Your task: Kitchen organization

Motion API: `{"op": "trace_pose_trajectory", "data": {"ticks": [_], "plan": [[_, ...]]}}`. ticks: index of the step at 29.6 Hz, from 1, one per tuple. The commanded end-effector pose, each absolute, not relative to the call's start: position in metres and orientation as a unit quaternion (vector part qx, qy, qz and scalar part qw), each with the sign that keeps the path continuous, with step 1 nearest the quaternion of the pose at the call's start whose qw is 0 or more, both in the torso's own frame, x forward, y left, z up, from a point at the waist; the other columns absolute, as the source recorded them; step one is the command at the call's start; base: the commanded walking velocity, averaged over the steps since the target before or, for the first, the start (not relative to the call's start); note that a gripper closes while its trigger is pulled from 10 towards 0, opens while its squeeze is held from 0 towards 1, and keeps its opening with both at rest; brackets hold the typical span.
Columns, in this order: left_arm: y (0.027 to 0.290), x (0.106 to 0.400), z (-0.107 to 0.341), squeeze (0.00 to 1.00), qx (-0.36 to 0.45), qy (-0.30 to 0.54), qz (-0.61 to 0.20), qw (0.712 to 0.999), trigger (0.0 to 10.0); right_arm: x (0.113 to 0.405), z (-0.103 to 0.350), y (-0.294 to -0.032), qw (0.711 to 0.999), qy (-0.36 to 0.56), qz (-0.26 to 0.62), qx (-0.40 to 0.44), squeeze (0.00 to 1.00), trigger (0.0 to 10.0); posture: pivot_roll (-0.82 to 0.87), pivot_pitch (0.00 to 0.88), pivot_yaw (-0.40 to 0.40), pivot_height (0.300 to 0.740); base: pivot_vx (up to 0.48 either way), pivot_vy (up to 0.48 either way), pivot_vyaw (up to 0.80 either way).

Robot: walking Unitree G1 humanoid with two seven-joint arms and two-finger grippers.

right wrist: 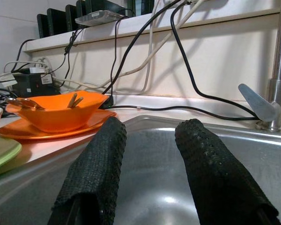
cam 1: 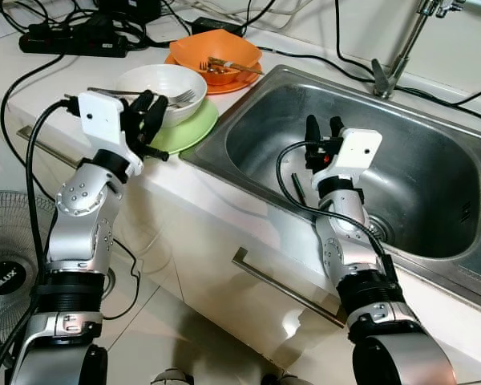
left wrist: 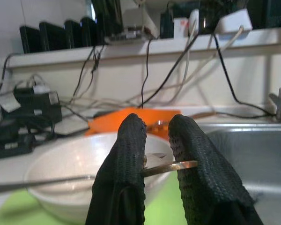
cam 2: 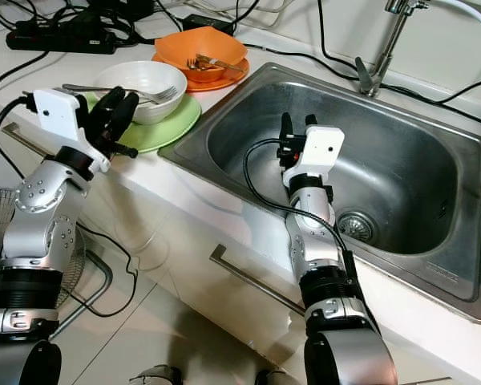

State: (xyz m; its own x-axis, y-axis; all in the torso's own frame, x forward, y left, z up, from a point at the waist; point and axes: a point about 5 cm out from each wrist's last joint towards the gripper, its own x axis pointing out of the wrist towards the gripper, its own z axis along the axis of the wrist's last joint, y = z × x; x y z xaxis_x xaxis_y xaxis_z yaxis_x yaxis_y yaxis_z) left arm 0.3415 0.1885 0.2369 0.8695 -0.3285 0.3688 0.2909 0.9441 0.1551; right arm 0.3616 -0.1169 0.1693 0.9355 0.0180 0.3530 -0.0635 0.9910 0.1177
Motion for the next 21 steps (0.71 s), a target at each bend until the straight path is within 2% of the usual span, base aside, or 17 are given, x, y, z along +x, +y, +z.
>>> {"op": "trace_pose_trajectory", "data": {"ticks": [1,15,21], "plan": [[0.188,0.34,0.252,0.0,0.049,-0.222,-0.16,0.961,10.0,0.361,0.161,-0.122,0.984,-0.161,0.009,0.071,0.0,10.0,0.14,0.097,-0.048,0.74,0.0,0.0,0.0],[0.179,0.336,0.267,0.0,0.051,-0.249,-0.165,0.953,10.0,0.361,0.161,-0.121,0.984,-0.16,0.01,0.072,0.0,10.0,0.13,0.095,-0.048,0.74,0.0,0.0,0.0],[0.144,0.332,0.283,0.0,0.026,-0.284,-0.221,0.933,10.0,0.361,0.161,-0.12,0.985,-0.159,0.011,0.07,0.0,10.0,0.14,0.095,-0.047,0.74,0.0,0.0,0.0]]}}
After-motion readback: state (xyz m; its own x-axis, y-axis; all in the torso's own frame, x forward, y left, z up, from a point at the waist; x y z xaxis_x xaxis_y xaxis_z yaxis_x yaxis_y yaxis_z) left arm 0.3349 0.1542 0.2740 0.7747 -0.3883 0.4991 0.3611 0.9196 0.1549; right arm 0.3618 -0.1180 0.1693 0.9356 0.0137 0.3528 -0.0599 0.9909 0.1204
